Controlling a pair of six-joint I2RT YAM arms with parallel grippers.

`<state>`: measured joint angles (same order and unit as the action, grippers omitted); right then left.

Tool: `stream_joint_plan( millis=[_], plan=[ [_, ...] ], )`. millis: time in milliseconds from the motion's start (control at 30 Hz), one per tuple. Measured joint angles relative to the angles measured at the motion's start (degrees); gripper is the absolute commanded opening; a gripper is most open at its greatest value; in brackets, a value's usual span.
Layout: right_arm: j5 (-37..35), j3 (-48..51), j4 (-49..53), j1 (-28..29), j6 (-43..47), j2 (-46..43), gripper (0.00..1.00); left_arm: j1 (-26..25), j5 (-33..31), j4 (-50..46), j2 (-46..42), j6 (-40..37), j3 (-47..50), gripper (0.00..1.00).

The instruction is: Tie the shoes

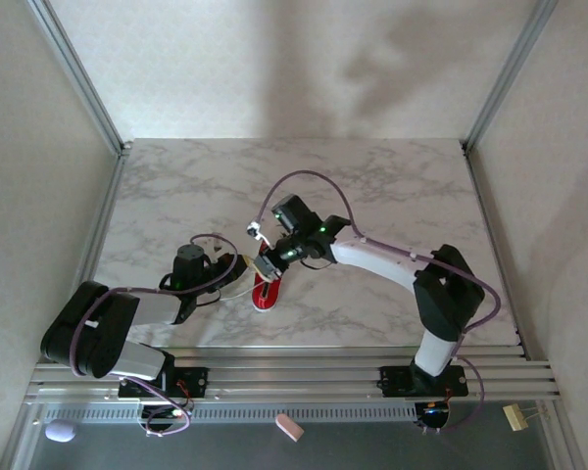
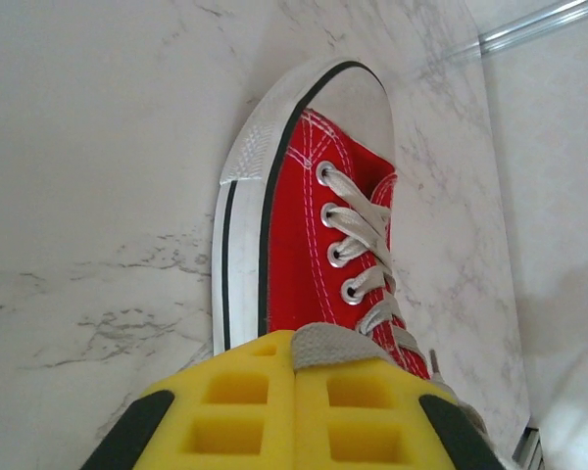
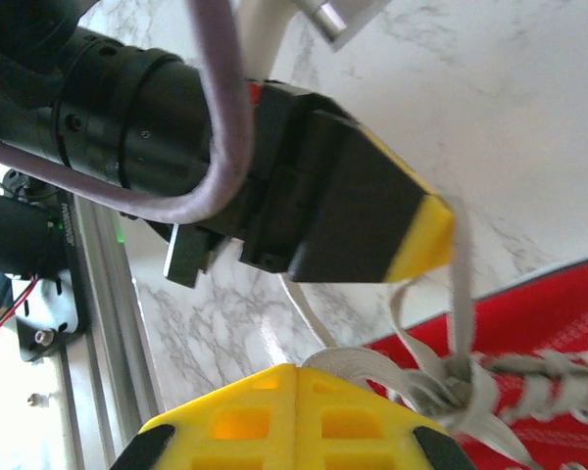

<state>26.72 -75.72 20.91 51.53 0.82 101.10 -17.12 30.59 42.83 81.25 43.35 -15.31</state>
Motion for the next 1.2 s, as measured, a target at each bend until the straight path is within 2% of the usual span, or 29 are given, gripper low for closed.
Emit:
stream_joint_plan(
  millis=[267, 467, 733, 967, 1133, 1200],
  plan=[
    [-0.1, -1.8, -0.2, 2.3, -0.2, 3.2, 0.00, 0.1, 0.1, 0.3, 0.6, 0.0, 0.0, 0.00],
    [-3.4, -1.6, -0.3, 2.3, -0.1, 3.0, 0.00, 0.1, 0.9, 1.5, 1.4, 0.2, 0.0, 0.00],
    [-10.3, 6.1, -0.8, 2.3, 0.1, -4.1, 0.00, -0.2, 3.0, 2.4, 1.4, 0.2, 0.1, 0.00],
    [-10.3, 13.7, -1.4, 2.3, 2.1, -8.1, 0.01, -1.9, 3.3, 2.9, 1.4, 0.1, 0.1, 0.00],
    [-10.5, 16.4, -1.2, 2.3, 2.9, -8.1, 0.35, -2.1, 3.3, 4.1, 1.6, 0.1, 0.1, 0.00],
    [-11.0, 16.4, -1.9, 2.3, 2.6, -8.4, 0.39, -2.4, 3.3, 4.3, 1.9, 0.1, 0.1, 0.00]
  ],
)
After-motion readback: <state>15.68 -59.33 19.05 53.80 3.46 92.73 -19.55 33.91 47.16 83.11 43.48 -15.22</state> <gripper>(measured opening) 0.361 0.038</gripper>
